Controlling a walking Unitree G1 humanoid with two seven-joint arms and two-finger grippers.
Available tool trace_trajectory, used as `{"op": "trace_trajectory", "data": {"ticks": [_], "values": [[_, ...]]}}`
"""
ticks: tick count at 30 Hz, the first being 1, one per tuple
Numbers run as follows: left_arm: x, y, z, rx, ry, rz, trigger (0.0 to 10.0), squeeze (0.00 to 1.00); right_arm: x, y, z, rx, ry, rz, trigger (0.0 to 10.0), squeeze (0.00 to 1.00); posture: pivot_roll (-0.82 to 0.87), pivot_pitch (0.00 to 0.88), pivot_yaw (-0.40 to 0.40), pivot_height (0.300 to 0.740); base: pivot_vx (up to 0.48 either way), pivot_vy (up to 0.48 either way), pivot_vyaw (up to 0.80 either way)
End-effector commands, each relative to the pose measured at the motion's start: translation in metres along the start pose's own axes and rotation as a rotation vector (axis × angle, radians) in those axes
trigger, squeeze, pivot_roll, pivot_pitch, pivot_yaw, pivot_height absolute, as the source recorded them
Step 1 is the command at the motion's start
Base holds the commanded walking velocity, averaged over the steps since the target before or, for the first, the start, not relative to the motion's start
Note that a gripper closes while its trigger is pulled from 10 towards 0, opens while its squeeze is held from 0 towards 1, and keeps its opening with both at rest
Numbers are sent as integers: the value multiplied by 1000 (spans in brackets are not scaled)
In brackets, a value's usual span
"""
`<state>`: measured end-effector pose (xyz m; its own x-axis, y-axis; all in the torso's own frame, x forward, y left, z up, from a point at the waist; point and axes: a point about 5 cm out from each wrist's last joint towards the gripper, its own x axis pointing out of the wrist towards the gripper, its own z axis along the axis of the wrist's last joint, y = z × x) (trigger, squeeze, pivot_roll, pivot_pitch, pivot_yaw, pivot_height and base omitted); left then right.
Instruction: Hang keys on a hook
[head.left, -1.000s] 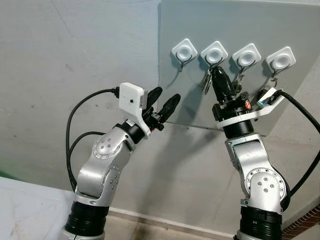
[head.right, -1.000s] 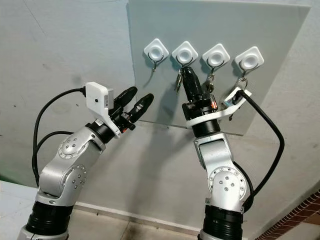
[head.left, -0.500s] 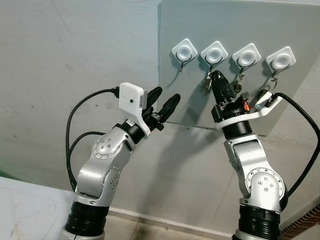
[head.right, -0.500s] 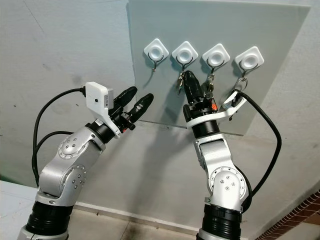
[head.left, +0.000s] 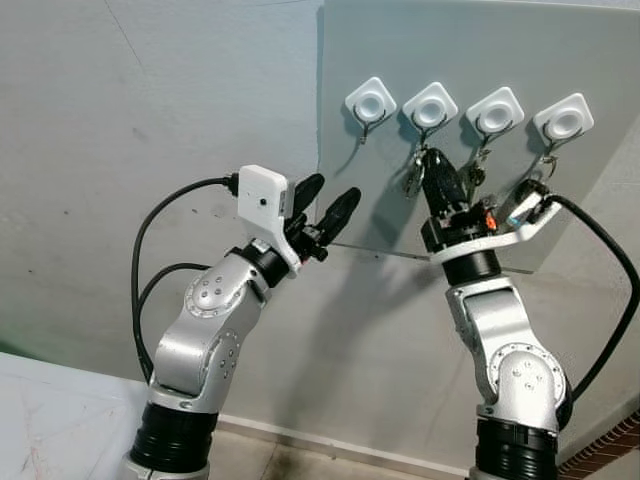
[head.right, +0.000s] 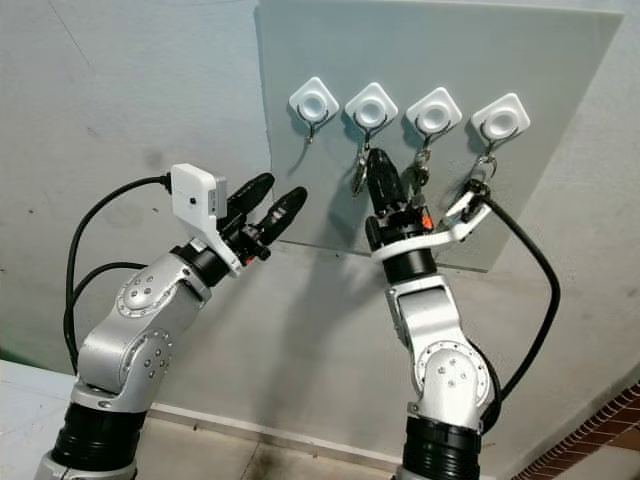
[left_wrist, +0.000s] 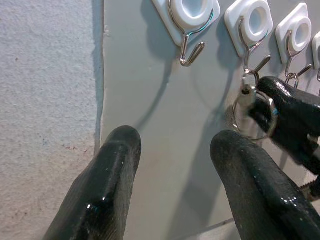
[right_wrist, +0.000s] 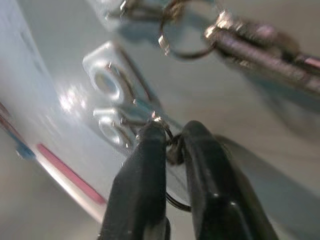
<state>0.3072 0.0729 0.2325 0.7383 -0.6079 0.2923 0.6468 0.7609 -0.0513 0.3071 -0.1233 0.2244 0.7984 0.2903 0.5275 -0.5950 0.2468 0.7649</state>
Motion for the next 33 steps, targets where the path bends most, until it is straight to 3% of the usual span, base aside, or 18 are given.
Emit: {"op": "trace_trajectory", "data": {"ticks": [1,8,16,22,25,29,31,33], "values": [[-1,0,3,16,-7,9,10000,0,2,9,-4,-43,26,50,10000,1000,136,0,8,740,0,0,0],[-4,4,-3,27,1,53,10000,0,-2,6,-9,-94,55,49,10000,1000,136,0,9,740,0,0,0],[-16,17,-34,-23,84,163,10000,0,-16,-11,-15,-146,96,-12,10000,1000,133,0,11,740,0,0,0],[-35,23,-73,-58,186,248,10000,0,-41,-41,-26,-239,175,-124,10000,1000,129,0,15,740,0,0,0],[-53,28,-104,-91,272,308,10000,0,-66,-65,-36,-337,249,-230,10000,1000,123,0,20,740,0,0,0],[-66,32,-124,-124,324,351,10000,0,-82,-81,-41,-405,291,-304,10000,1000,117,0,25,740,0,0,0],[-74,34,-136,-90,371,372,10000,0,-95,-91,-44,-418,319,-348,10000,1000,117,0,25,740,0,0,0],[-76,34,-138,-88,373,377,10000,0,-98,-93,-44,-419,321,-356,10000,1000,117,0,25,740,0,0,0]]}}
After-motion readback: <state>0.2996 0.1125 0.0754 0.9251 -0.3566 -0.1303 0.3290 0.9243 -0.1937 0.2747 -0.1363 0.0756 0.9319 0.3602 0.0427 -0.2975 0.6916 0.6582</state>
